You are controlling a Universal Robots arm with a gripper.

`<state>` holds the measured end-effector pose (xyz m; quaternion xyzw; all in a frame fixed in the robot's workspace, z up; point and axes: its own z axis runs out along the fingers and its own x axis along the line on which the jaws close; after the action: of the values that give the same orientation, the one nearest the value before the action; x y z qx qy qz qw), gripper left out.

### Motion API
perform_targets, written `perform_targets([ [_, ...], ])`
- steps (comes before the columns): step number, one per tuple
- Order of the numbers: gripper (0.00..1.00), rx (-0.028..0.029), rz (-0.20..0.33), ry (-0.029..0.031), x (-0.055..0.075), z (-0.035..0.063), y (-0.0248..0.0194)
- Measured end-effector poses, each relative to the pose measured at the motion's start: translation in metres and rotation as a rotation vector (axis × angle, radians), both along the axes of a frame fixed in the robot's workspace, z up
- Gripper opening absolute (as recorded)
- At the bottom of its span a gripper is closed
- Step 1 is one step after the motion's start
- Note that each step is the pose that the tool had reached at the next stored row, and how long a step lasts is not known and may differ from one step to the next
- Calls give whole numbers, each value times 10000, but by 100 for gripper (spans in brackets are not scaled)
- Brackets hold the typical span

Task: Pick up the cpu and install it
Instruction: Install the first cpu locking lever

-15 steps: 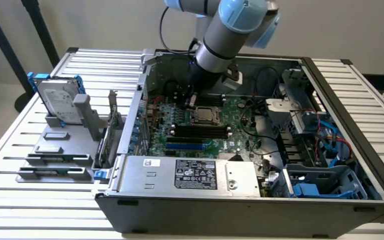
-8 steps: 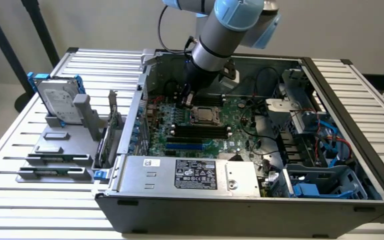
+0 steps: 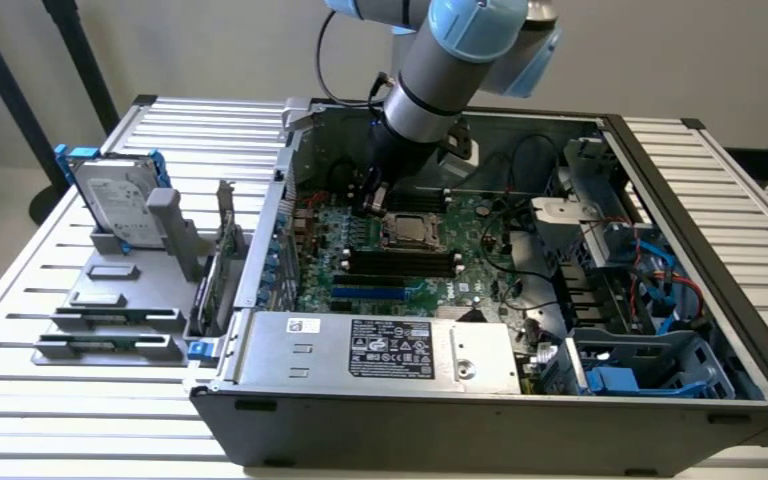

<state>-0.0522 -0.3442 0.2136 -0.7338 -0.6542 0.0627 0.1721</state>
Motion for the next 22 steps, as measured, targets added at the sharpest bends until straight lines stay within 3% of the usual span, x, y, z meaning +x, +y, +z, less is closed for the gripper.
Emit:
perform_targets([
  [5,11,11,1,-7,-22,0,1],
  [16,11,11,-211,-180,-184,69,5],
  [22,11,9,-752,-224,-192,72,6],
])
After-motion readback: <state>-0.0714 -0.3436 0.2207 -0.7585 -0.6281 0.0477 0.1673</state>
